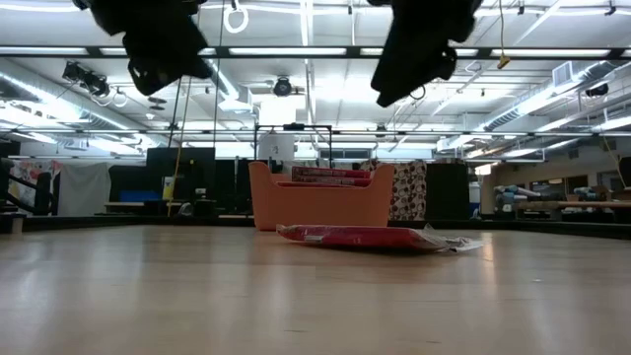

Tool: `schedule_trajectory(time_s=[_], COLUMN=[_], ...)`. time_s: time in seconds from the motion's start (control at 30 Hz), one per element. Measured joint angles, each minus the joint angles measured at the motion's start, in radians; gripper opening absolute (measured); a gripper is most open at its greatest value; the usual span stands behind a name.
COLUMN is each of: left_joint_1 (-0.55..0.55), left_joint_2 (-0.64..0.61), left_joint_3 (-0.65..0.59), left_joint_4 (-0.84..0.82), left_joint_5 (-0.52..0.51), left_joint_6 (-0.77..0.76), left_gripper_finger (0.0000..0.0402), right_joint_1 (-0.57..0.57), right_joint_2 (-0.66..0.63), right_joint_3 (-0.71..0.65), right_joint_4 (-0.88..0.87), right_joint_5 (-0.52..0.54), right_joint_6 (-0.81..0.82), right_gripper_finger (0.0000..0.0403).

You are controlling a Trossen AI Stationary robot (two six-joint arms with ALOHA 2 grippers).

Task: Sort popcorn bags into baskets
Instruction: Put the red popcorn bag into the orange bin

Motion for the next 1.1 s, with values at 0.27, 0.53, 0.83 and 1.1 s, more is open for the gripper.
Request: schedule_trajectory(time_s=[0.27, 0.53, 0.83, 1.1], left_joint_1=[-0.013, -0.034, -0.052, -0.051], left_joint_2=[-0.020, -0.021, -0.021, -0.021], left_joint_3=[0.000, 0.000, 0.000, 0.000], left_joint_4=[0.174, 0.171, 0.139, 0.120], left_joint_5=[-0.007, -0.008, -0.061, -0.100], left_joint_6=[0.022, -0.006, -0.006, -0.004], left_gripper_finger=[0.0130, 0.0130, 0.0130, 0.0130], right_joint_1=[0.067, 0.130, 0.151, 0.135], right_joint_2=[0.183, 0.281, 0.280, 0.281], right_joint_3=[0.005, 0.037, 0.022, -0.034], right_joint_4=[0.121, 0.084, 0.053, 0.149], right_joint_5=[-0.110, 0.023, 0.132, 0.114], right_joint_6=[-0.004, 0.009, -0.046, -0.037], right_gripper_finger=[0.0217, 0.0231, 0.0231, 0.0231])
